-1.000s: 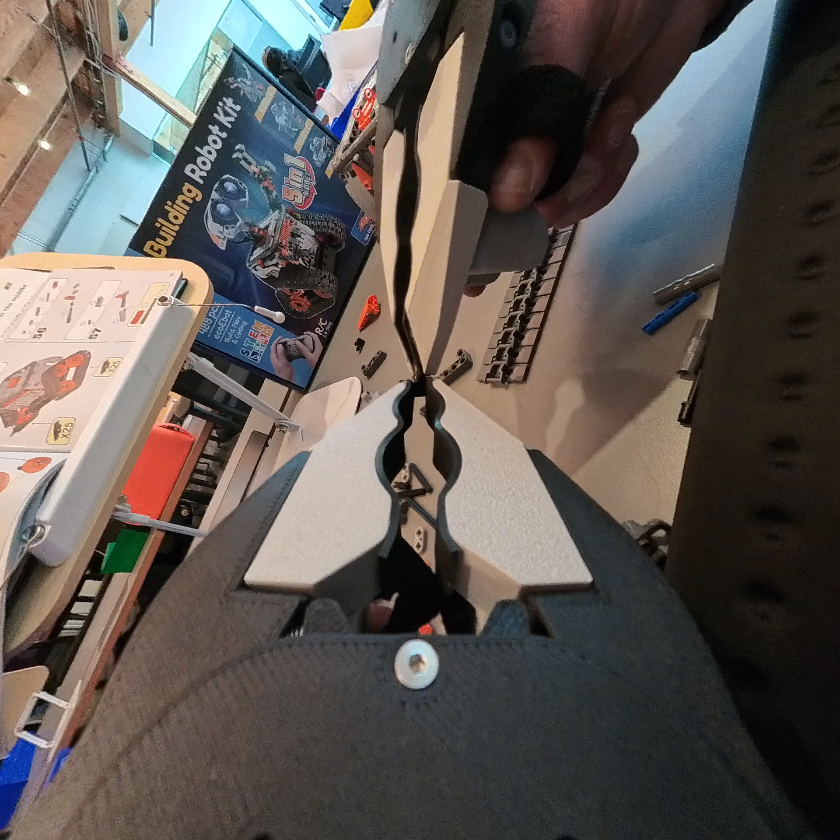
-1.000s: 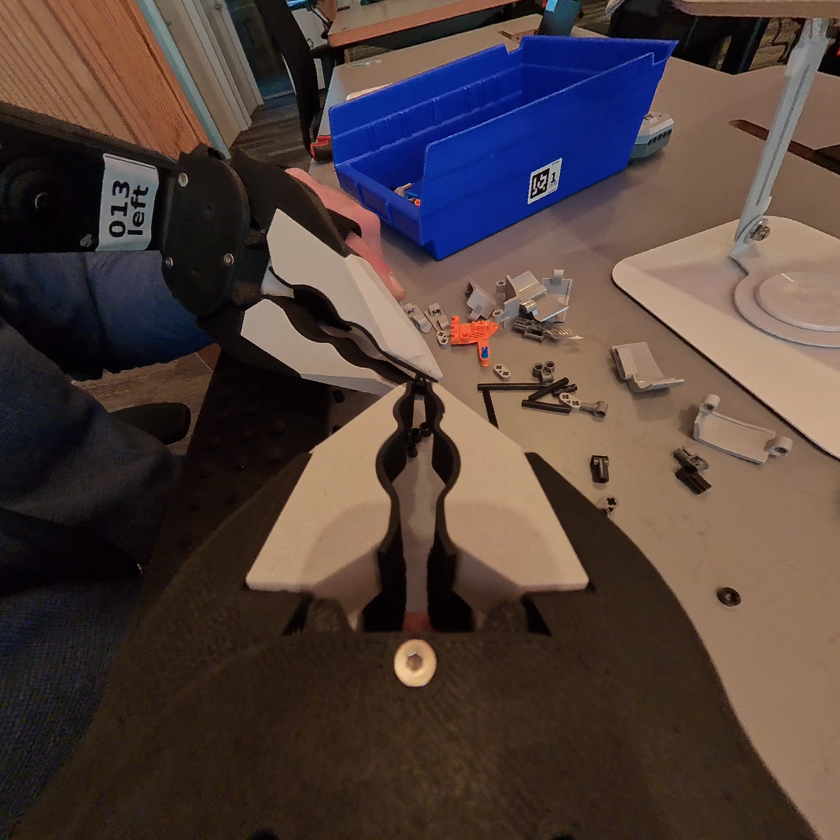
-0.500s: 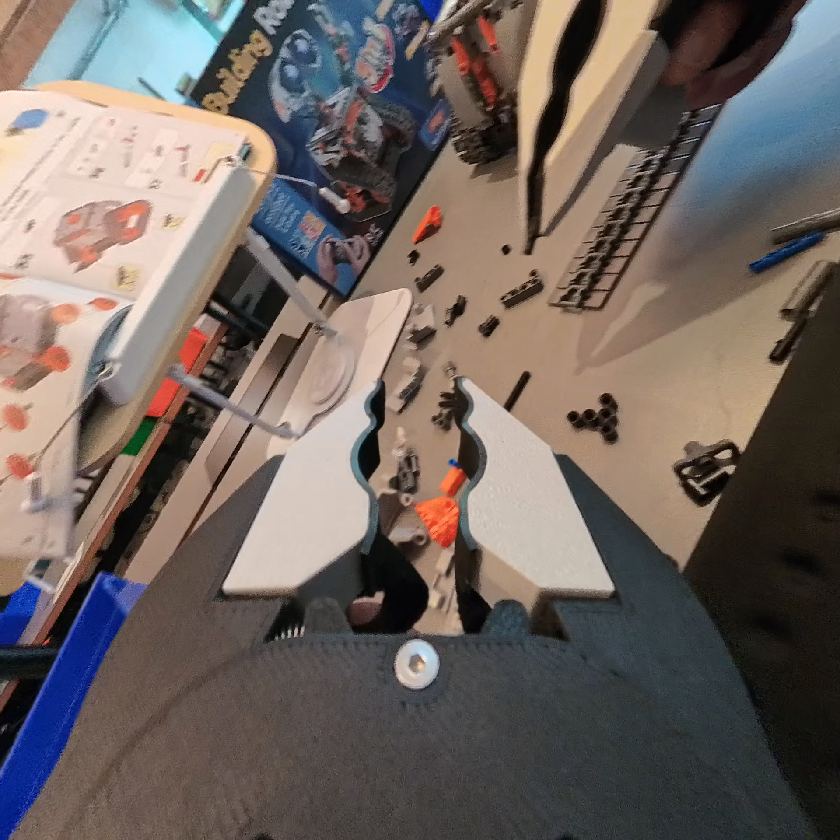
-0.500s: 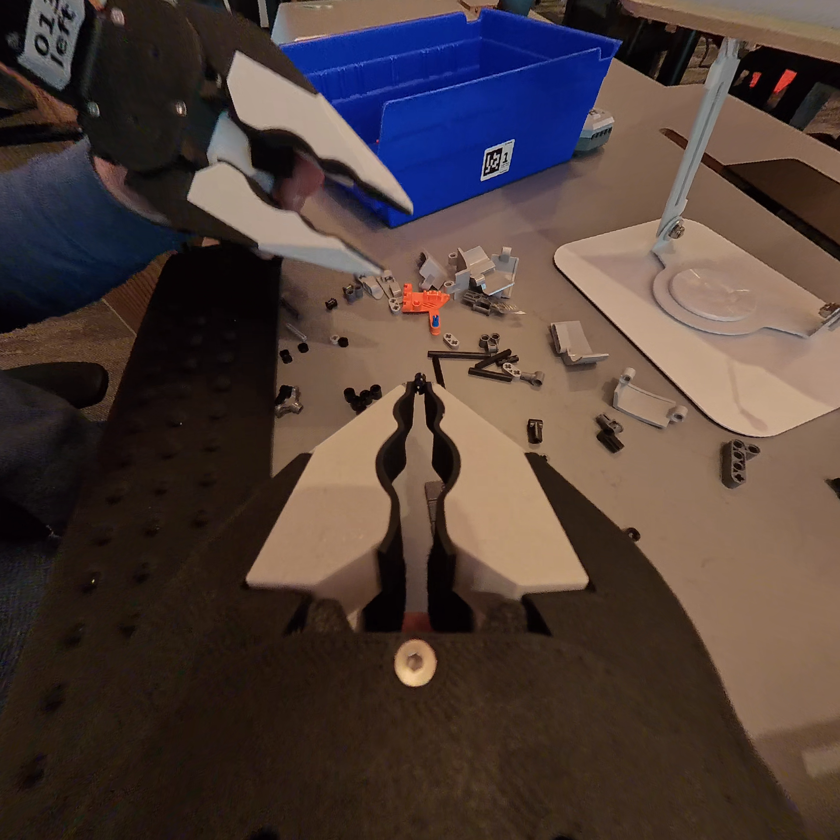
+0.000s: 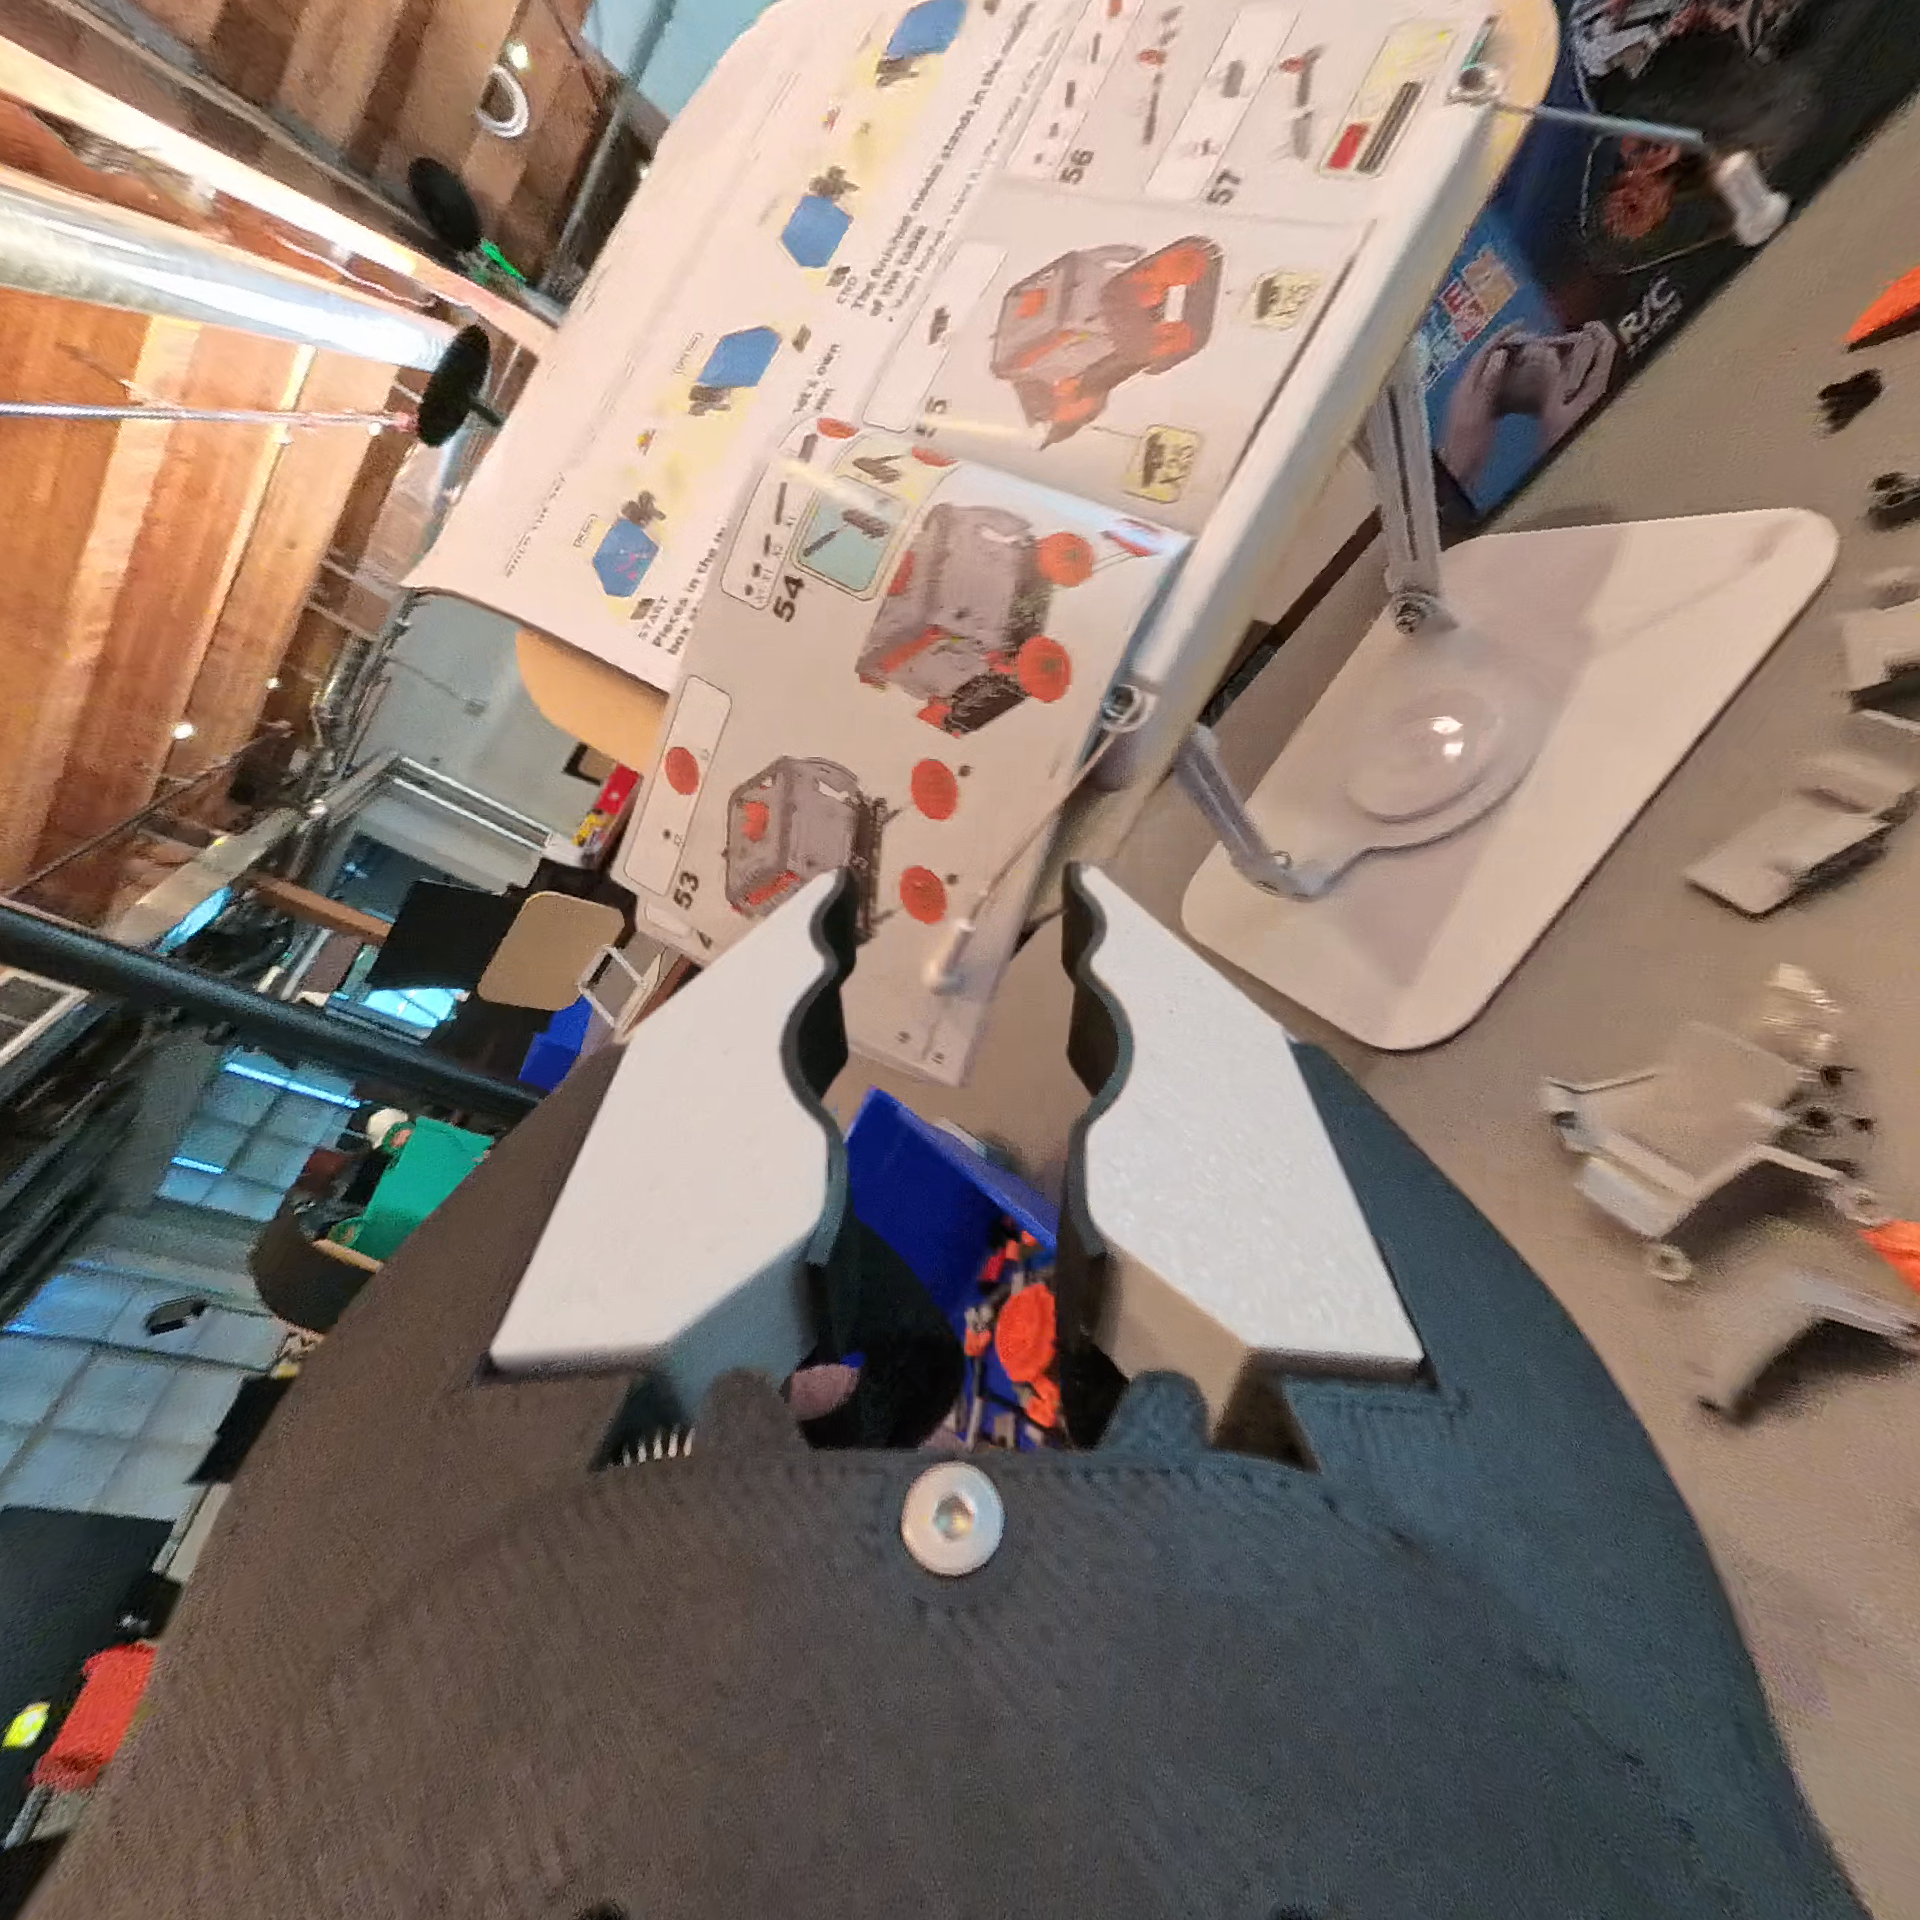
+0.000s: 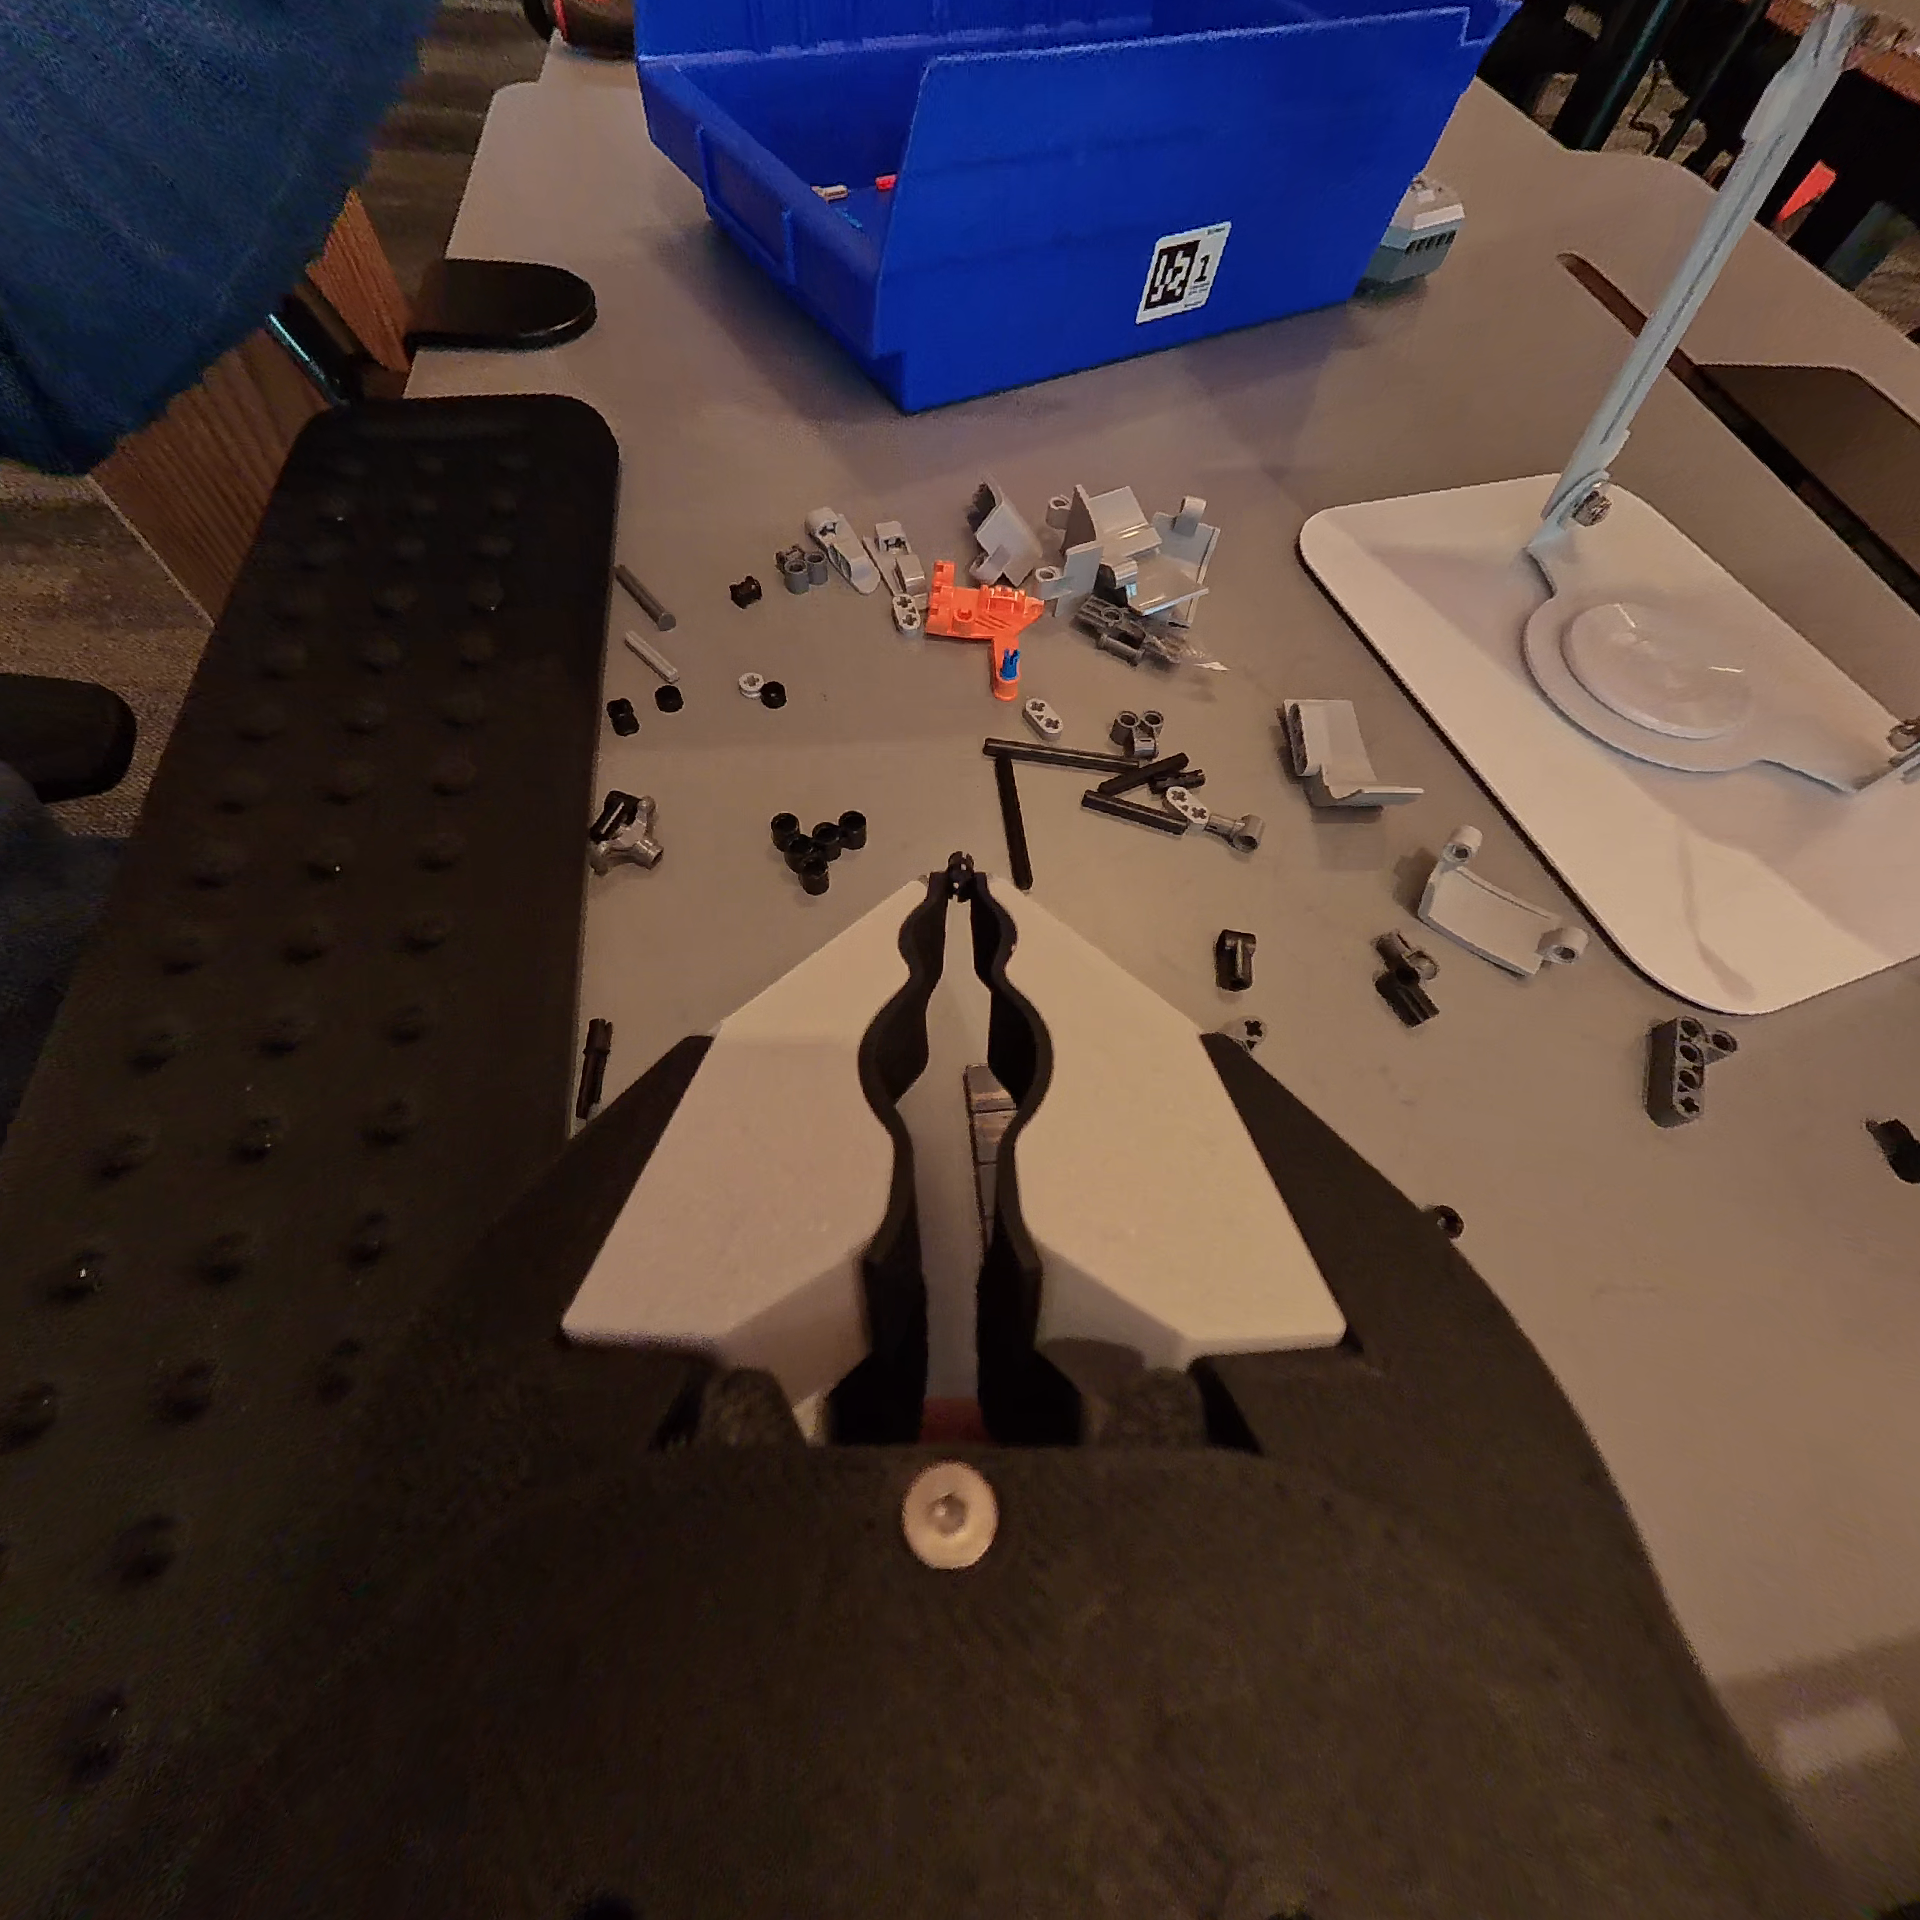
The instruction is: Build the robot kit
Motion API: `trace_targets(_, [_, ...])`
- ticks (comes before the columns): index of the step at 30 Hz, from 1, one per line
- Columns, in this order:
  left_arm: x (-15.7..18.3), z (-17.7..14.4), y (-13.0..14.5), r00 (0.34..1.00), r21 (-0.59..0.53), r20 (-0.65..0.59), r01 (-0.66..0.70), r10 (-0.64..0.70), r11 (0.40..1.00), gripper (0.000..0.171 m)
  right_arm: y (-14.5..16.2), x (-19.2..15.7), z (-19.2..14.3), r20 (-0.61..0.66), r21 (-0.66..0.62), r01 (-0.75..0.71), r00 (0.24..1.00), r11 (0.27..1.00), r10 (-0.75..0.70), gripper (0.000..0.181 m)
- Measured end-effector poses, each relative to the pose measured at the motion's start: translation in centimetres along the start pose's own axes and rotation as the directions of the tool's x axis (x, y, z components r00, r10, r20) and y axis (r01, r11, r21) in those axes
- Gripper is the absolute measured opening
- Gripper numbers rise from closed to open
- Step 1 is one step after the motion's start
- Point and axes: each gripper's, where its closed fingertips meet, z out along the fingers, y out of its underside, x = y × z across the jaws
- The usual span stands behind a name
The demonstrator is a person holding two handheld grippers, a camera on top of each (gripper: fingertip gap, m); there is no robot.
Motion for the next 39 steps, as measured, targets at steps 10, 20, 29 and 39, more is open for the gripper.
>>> trace_targets(10, [0.7,6.7,3.0,0.979,-0.051,-0.104,-0.181,0.175,0.982,0.018,0.0,-0.2,0.0,0.015,0.008,0.007,1.000,1.000,-0.007,0.002])
trace_targets(20, [2.2,6.3,3.5,0.967,-0.032,-0.217,-0.144,0.134,0.989,0.021,0.4,-0.3,0.3,0.039,0.004,-0.011,0.999,1.000,0.011,0.002])
trace_targets(29, [2.5,6.2,3.9,0.969,-0.036,-0.174,-0.184,0.175,0.982,0.001,0.7,-0.2,0.3,0.043,-0.001,-0.018,0.999,1.000,0.018,0.002])
trace_targets(39, [2.1,4.0,3.4,0.979,0.011,-0.162,-0.125,0.125,0.992,0.021,0.7,-0.2,0.3,0.044,0.000,-0.021,0.999,1.000,0.021,0.002])
